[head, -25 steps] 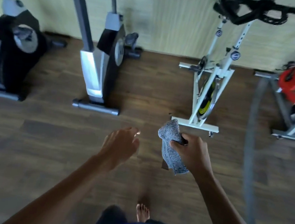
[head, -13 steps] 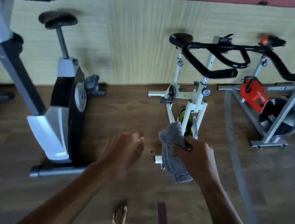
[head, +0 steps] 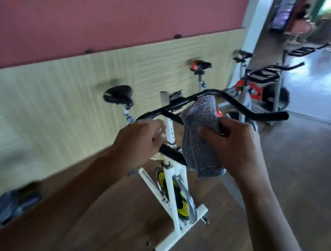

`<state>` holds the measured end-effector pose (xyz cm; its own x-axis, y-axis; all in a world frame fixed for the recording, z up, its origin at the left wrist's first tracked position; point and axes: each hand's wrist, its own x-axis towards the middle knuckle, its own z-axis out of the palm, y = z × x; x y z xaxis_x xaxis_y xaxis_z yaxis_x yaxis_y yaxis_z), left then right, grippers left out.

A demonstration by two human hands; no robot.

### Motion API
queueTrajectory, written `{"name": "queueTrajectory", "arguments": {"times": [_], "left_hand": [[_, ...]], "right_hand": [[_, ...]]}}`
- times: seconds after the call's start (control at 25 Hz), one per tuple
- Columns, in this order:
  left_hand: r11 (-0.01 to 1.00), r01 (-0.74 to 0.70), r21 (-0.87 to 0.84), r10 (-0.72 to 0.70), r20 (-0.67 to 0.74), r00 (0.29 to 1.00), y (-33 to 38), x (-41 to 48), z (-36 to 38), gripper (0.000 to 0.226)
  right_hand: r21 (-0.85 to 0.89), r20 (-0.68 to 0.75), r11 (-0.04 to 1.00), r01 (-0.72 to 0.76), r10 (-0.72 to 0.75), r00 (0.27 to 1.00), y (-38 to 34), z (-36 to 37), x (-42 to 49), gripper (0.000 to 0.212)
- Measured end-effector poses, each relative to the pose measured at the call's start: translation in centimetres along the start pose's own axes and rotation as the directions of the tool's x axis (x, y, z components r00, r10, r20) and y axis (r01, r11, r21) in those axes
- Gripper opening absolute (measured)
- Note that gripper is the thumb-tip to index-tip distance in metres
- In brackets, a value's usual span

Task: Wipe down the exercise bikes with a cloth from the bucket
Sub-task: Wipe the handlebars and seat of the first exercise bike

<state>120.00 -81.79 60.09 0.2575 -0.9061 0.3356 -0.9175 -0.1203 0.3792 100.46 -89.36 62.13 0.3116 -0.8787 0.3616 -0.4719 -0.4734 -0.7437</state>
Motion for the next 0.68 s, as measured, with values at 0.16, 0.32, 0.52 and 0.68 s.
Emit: {"name": "queueTrajectory", "arguments": {"times": [0.16, 0.32, 0.52, 0.68], "left_hand": [[0.979, -0.187, -0.079, 0.194, 0.085, 0.977, -0.5, 9.5, 2.6, 0.023], [0.904, -0.366, -0.223, 0.415, 0.240, 0.878, 0.2, 15.3, 7.6, 0.007], [0.670, -0.604, -0.431, 0.739, 0.309, 0.599, 2.6, 19.3, 13.0, 0.038], [0.444, -0.661, -0.605, 0.895, 0.333, 0.296, 2.9, 22.0, 15.3, 0.028]], "right_hand": [[-0.006, -0.166, 0.995, -0.097, 0.095, 0.982, 0.9, 0.0, 5.2, 0.019], [-0.016, -0.348, 0.963, -0.269, 0.247, 0.904, 2.0, 0.4, 7.2, 0.019], [-0.009, -0.582, 0.885, -0.466, 0.374, 0.722, 1.4, 1.9, 6.9, 0.018], [0.056, -0.779, 0.769, -0.636, 0.433, 0.455, -0.9, 5.4, 6.7, 0.020]]}}
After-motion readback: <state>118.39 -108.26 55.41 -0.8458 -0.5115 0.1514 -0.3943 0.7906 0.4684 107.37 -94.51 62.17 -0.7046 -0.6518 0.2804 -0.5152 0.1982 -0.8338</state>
